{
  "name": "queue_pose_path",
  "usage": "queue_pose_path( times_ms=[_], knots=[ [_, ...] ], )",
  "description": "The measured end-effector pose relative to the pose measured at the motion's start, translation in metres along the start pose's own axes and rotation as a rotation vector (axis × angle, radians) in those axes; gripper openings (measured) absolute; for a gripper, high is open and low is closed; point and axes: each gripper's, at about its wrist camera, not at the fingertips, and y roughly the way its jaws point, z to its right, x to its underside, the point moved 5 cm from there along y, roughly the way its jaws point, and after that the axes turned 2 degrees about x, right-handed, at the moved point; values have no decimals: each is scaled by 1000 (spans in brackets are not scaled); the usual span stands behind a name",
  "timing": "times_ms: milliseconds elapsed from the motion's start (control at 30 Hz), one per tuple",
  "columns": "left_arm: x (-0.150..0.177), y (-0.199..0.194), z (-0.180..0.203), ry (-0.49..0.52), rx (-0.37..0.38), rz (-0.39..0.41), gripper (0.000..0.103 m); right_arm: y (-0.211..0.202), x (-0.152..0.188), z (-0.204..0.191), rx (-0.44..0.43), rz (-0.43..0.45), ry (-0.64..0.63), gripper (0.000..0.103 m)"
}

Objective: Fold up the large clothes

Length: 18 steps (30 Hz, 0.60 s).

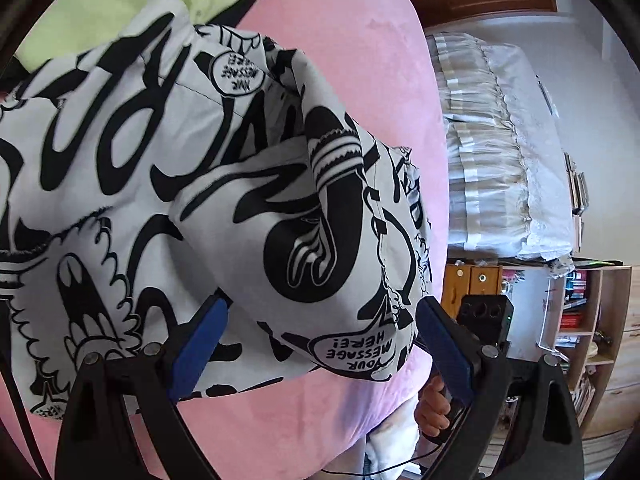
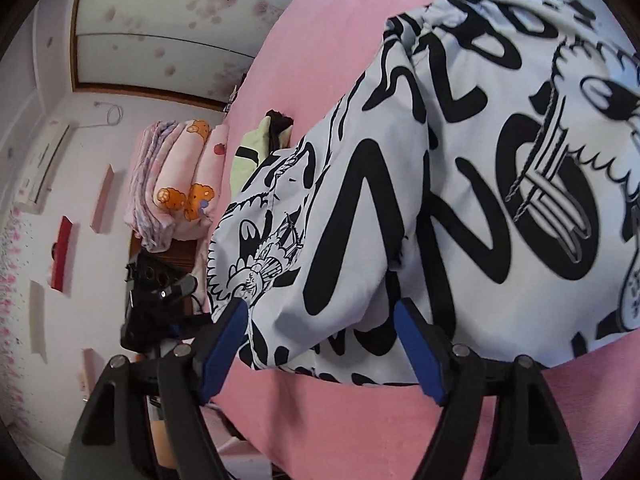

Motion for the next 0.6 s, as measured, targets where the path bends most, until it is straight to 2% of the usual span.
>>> queue_pose_path(
  times_ms=[300, 500, 600],
  knots=[
    [-26, 36, -11, -39, 21, -16, 94, 28, -9, 6, -40, -27, 58, 76],
    [-50, 43, -28, -69, 30, -10, 94, 41, -25, 18, -58, -30, 103, 76],
    [-59, 48, -25, -50, 23, -9, 94, 44, -32, 21, -69, -26, 113, 76]
  ],
)
